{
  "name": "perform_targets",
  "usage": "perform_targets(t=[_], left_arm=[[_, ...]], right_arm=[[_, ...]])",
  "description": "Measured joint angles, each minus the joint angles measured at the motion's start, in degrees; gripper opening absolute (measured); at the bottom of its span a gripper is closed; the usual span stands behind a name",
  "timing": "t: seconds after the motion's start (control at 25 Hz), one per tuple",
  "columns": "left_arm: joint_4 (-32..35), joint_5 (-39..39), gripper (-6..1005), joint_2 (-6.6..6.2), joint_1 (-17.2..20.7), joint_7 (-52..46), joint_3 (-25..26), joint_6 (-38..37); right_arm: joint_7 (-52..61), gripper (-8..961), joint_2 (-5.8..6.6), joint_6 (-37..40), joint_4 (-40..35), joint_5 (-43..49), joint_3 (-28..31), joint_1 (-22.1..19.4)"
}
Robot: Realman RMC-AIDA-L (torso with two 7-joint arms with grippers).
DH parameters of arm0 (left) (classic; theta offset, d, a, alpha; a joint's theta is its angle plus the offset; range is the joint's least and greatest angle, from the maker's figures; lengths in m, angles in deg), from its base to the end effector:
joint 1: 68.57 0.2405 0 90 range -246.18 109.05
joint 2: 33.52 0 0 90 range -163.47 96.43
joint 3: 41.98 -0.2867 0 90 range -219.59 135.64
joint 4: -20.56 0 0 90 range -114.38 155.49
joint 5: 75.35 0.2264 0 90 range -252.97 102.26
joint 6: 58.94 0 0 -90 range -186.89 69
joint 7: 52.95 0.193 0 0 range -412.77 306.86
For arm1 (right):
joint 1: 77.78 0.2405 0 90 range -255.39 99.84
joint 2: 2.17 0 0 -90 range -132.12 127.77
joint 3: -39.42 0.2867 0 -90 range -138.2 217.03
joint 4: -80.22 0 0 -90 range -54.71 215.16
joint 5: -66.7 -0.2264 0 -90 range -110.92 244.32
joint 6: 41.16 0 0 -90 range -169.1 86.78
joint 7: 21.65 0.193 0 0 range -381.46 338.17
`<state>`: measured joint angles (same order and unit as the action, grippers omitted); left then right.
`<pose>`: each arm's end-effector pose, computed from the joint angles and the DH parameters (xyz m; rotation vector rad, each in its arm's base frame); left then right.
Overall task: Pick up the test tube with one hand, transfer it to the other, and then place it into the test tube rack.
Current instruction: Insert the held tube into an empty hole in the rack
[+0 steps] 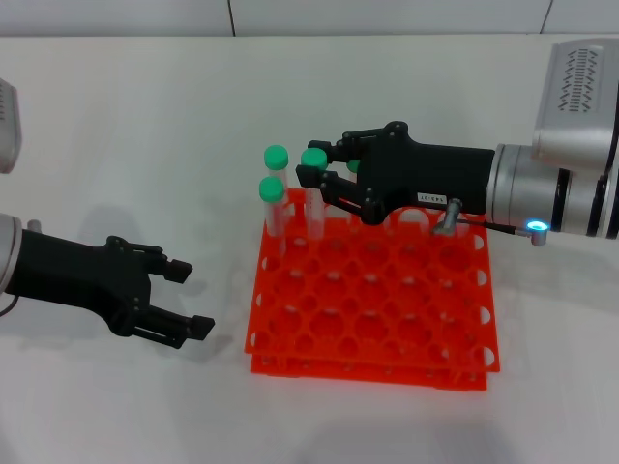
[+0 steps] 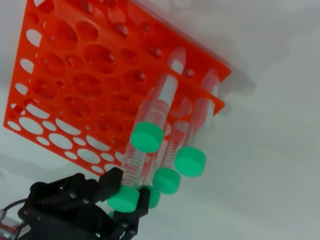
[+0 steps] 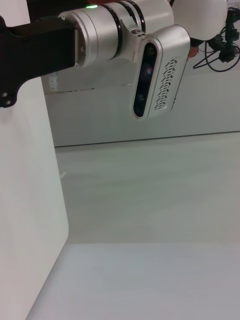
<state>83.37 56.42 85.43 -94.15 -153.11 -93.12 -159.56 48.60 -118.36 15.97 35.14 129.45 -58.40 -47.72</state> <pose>-0.2904 0.3341 -0.0298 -2.9619 -0.7356 -0.0743 0.1615 0.3992 -0.1292 -2.7015 0.2523 0.8091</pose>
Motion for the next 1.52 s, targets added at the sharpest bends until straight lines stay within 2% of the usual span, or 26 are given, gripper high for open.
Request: perform_targets(t=[0.72,1.52], left_arm=[[0.25,1.14,877,-0.39,-0.08,0.35,-1.97,0.04],[0.04,1.2,877,-0.13,-0.08,0.55,-1.93,-0.02]], right_arm=[[-0.49,266,0.0,-0.16,0.92,-0.63,-0.28,0.53],[-1.85,266,0.0,-0.16,1.73,-0.81,-1.32,0.11]])
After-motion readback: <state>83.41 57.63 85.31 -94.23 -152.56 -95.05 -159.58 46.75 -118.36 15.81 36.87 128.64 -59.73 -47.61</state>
